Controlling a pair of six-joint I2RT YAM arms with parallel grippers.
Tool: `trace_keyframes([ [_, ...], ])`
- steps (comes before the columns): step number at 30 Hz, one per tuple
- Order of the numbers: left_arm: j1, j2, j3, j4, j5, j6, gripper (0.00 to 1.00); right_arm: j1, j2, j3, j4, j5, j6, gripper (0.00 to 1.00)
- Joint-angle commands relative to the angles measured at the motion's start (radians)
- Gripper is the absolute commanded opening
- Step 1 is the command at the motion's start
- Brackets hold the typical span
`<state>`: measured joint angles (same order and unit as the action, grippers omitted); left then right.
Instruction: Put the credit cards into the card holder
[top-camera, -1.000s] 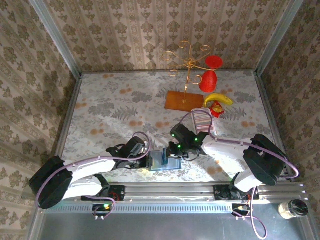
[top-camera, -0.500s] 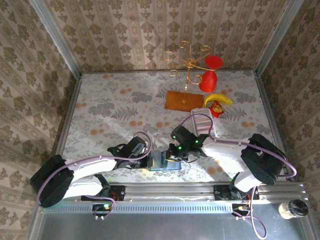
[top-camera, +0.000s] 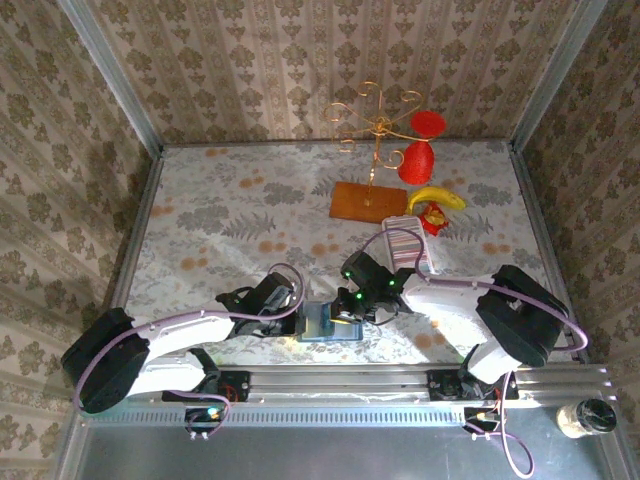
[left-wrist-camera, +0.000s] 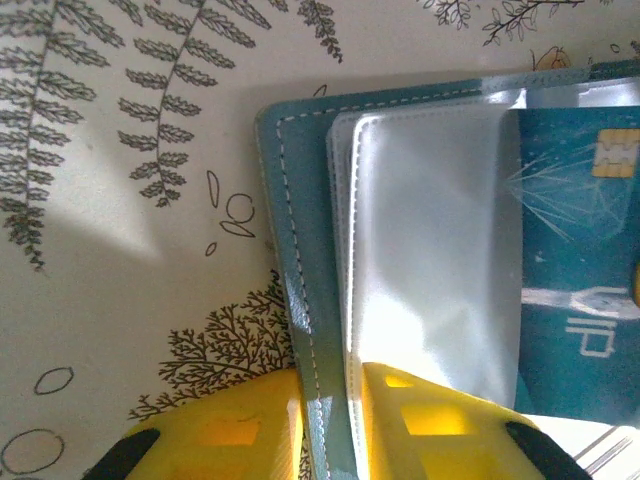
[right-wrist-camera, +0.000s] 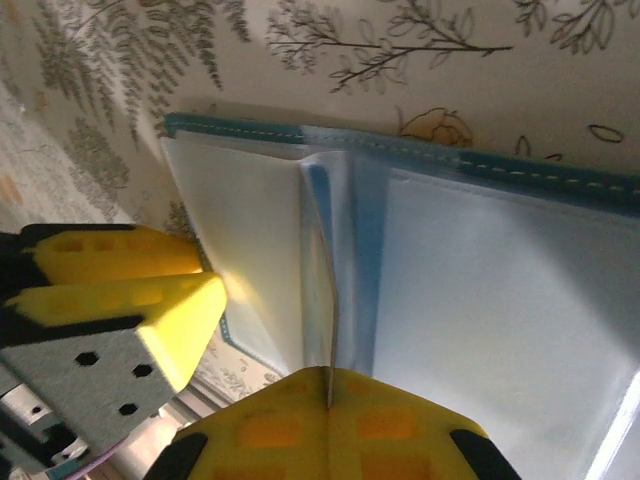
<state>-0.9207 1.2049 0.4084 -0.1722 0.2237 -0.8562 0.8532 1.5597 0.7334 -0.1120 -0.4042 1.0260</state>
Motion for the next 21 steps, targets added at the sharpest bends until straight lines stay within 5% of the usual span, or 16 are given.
trace_keyframes([
  [1, -0.021, 0.036, -0.020, 0.020, -0.001, 0.016, 0.22, 0.005, 0.049, 0.021, -0.051, 0.002, -0.012, 0.09],
  [21, -0.031, 0.012, -0.040, 0.019, -0.012, 0.006, 0.21, 0.034, 0.098, 0.133, -0.219, 0.079, -0.108, 0.08],
])
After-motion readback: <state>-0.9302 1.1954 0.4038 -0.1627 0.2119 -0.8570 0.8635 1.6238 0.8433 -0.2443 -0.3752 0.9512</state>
